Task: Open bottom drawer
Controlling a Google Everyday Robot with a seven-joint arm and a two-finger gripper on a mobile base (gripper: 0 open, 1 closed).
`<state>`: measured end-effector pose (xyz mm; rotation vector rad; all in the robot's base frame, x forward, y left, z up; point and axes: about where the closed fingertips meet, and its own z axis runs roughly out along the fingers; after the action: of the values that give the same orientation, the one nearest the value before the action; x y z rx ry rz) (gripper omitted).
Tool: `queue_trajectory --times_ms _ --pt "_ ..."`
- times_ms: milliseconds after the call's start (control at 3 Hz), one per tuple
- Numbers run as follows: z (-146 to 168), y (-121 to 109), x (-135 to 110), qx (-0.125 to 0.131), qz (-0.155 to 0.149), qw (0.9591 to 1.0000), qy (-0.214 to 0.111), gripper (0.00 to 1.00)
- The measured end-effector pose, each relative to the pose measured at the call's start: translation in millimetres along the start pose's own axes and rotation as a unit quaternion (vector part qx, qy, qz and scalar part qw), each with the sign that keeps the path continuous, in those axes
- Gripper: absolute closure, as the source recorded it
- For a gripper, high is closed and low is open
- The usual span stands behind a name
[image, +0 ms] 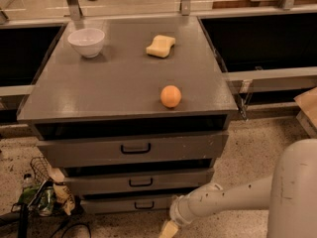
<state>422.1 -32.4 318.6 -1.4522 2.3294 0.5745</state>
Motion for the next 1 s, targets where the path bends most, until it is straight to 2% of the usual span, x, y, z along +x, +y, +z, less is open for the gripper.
queue_trajectory --times_ms 333,667,1000 --pt "3 -7 1 0.014 0.003 0.9999 -0.005 0.0" --pt "6 -25 -1 0.04 -0.007 0.999 -0.019 0.0" --pt "5 -34 -7 0.054 -0.01 0.9979 -0.034 0.0"
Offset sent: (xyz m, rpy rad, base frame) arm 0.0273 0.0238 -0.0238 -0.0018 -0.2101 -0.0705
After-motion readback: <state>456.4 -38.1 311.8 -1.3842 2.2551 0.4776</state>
